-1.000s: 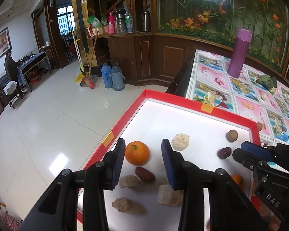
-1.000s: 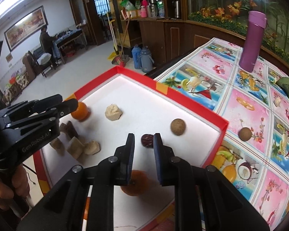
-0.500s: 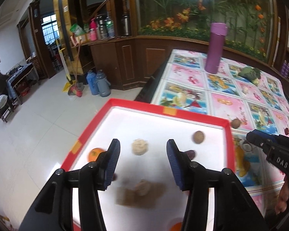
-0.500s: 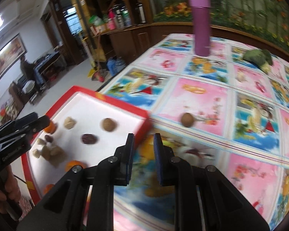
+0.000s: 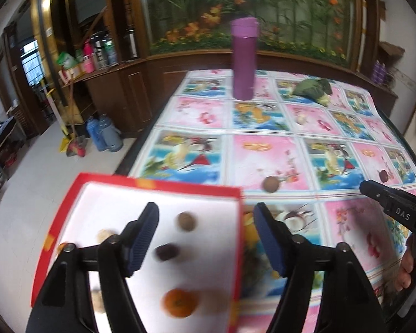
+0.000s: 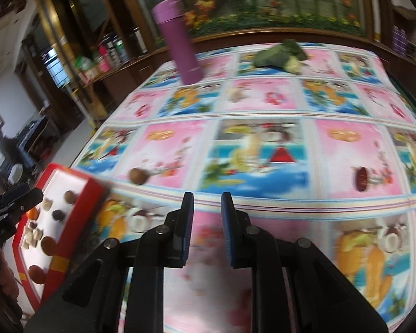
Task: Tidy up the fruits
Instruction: 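Grasp a brown nut with the left tool while the right tool grasps a red date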
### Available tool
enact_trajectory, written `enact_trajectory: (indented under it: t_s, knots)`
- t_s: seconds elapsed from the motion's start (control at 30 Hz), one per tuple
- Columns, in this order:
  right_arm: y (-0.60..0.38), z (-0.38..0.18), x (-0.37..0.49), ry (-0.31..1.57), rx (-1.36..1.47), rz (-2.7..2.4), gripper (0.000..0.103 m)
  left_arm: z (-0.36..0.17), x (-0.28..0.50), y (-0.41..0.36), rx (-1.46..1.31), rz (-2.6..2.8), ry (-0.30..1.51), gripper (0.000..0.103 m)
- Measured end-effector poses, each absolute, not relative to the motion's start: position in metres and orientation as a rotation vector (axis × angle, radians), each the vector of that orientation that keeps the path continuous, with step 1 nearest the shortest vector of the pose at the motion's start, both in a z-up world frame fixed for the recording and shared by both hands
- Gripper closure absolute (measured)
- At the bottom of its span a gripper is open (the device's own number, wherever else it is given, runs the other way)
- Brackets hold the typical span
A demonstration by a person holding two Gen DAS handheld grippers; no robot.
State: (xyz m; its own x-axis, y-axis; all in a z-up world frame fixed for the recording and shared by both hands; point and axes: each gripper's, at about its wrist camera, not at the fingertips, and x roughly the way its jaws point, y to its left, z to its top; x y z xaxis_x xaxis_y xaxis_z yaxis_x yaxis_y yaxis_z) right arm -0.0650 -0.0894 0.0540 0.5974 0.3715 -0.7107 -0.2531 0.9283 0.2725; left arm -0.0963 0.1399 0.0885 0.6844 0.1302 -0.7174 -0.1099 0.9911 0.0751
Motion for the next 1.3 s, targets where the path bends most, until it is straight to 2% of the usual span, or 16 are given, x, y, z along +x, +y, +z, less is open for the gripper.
enact_trajectory:
  t_s: [0.37, 0.4, 0.43, 0.5, 0.87, 1.03, 1.2, 1.3]
  knots:
    - [-0.190, 0.047, -0.054, 0.858, 0.196, 0.168, 0.081, 0.068, -0.037, 0.083, 0.106, 0.043, 0.901, 0.031]
    - [-0.196, 0.045, -0.052, 0.866, 0.193, 0.158, 0.077, 0.066, -0.033, 0.080, 0.123, 0.037, 0.907, 0.031]
    - [-0.203, 0.042, -0.048, 0.879, 0.190, 0.141, 0.066, 0.065, -0.030, 0.078, 0.135, 0.036, 0.914, 0.031]
    - [-0.212, 0.040, -0.043, 0.880, 0.198, 0.118, 0.052, 0.061, -0.022, 0.077, 0.159, 0.038, 0.930, 0.031]
    - [-0.201, 0.032, -0.015, 0.880, 0.112, 0.074, 0.053, 0.041, 0.001, 0.079, 0.171, 0.035, 0.997, 0.031]
    - [-0.201, 0.025, -0.011, 0.896, 0.103, 0.076, 0.067, 0.032, 0.009, 0.077, 0.167, 0.034, 1.023, 0.031]
    - [-0.202, 0.022, -0.011, 0.901, 0.103, 0.083, 0.069, 0.022, 0.012, 0.077, 0.148, 0.016, 1.060, 0.031]
    - [-0.203, 0.021, -0.011, 0.897, 0.100, 0.081, 0.074, 0.018, 0.012, 0.075, 0.164, 0.019, 1.056, 0.031]
